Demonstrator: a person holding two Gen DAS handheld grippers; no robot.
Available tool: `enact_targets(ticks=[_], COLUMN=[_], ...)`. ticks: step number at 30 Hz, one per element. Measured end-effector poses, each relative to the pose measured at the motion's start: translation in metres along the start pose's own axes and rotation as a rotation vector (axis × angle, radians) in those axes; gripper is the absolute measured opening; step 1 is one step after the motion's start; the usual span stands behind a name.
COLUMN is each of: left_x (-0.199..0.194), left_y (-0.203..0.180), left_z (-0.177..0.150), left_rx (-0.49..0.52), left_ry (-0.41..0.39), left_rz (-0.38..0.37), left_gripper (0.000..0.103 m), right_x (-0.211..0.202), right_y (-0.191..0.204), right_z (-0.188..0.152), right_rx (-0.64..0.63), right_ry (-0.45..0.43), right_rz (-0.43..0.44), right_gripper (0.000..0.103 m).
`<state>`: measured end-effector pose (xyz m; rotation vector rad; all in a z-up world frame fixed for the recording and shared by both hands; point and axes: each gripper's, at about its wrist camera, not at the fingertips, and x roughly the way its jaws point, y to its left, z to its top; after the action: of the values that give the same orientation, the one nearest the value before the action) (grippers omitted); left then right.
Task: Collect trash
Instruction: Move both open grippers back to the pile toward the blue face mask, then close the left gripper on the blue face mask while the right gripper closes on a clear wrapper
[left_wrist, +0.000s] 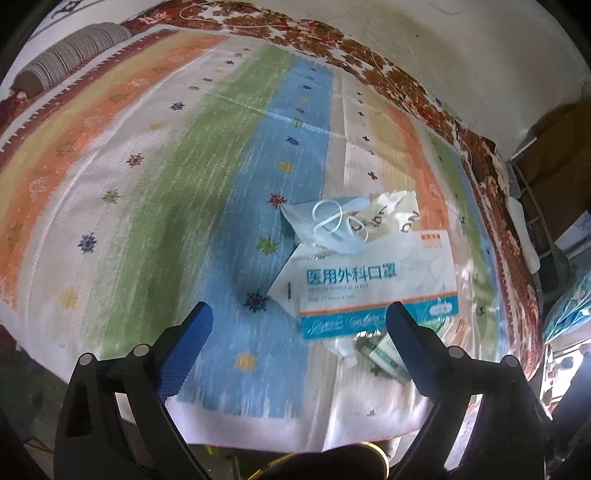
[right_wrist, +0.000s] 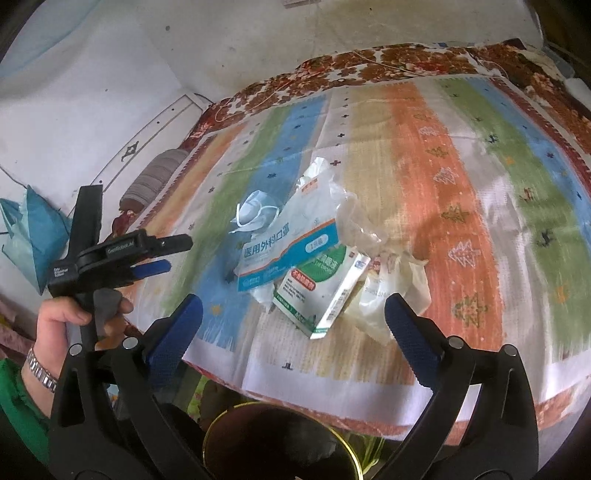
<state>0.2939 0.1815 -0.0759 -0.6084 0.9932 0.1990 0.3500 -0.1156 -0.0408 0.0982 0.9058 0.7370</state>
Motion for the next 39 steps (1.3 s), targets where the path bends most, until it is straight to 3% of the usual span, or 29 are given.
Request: enact_targets(ticks=[14, 22, 29, 31, 34, 38, 39], left_x=[0.035, 0.059, 0.074, 0.078, 0.081, 0.084, 0.085], left_y=[-0.017, -0.026, -0.026, -0.033, -0.037, -0.037, -0.037], left_z=[0.039, 0.049, 0.051, 0.048, 0.046, 0.043, 0.043], left_rx=[0.053, 0.152, 0.165, 0.206, 0.239, 0.262, 0.274], left_ry=[-0.020, -0.045, -0.062, -0.064, -0.077, -0.084, -0.082], left_rz=[-0.048, -0.004, -0.029, -0.012, 0.000, -0.005, 0.009], left_gripper=[0.092, 0.082, 0.071, 0.067, 0.063, 0.043, 0.027], right_x=[0.038, 0.064, 0.081, 0.089, 0.096, 0.102, 0.103], right_y=[-0.020, -0.028, -0.032, -0.034, -0.036, -0.039, -0.038], right_z=[0.026, 0.041, 0.045, 0.045, 0.044, 0.041, 0.041], right_rx=[0.011, 0.006, 0.013, 0.011, 0.013, 0.020, 0.018], right_ry=[0.015, 0.034, 0.020, 0.039, 0.045, 0.058, 0.061], right_rz=[0.012, 0.044, 0.041, 0.042, 0.049, 0.060, 0.060], right_gripper=[0.091, 0.076, 0.065, 0.052, 0.044, 0.031, 0.026])
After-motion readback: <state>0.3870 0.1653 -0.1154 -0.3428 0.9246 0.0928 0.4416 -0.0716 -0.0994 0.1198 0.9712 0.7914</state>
